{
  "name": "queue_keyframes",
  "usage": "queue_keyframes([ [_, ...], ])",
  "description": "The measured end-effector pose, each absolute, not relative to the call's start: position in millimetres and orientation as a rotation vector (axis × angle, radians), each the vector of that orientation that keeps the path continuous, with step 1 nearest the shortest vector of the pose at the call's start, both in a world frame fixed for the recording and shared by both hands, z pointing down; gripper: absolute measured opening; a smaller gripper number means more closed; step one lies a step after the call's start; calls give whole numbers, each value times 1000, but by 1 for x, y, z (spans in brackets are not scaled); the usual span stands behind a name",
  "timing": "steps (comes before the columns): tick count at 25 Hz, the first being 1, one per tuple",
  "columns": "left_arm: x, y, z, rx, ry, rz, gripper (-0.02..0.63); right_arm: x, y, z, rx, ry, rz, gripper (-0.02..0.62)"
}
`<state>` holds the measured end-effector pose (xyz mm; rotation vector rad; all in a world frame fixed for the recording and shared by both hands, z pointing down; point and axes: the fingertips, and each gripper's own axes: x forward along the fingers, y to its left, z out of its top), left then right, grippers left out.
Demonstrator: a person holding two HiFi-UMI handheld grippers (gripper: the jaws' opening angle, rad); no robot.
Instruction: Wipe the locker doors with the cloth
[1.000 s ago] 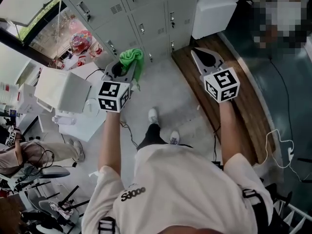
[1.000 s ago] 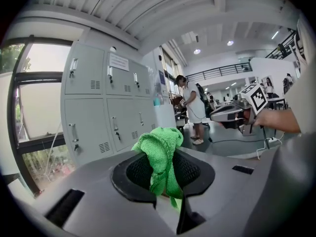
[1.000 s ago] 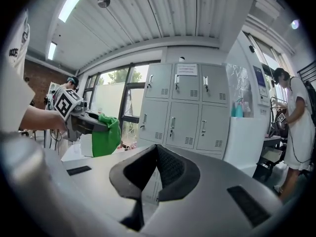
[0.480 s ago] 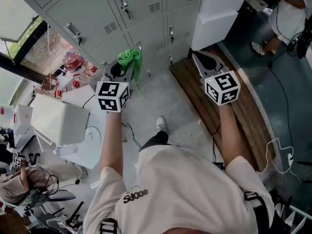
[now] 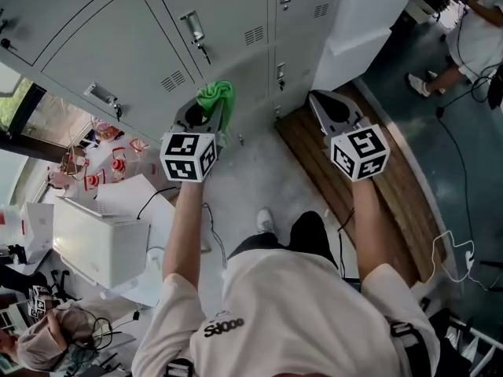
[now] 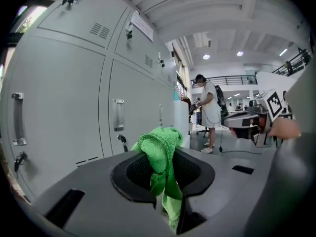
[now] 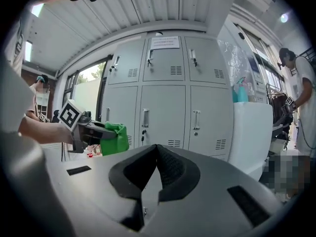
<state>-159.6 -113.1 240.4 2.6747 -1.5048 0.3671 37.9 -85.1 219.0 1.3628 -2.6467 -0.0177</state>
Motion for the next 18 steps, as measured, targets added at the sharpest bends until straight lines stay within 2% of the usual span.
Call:
queue_keyframes([
  [10, -117, -197, 300, 2533, -1471, 385, 94, 59, -164, 273, 1255, -2637, 90, 9],
  [18, -66, -287, 363, 2434, -1556, 270, 94, 84, -243, 319, 1218, -2637, 80, 9],
])
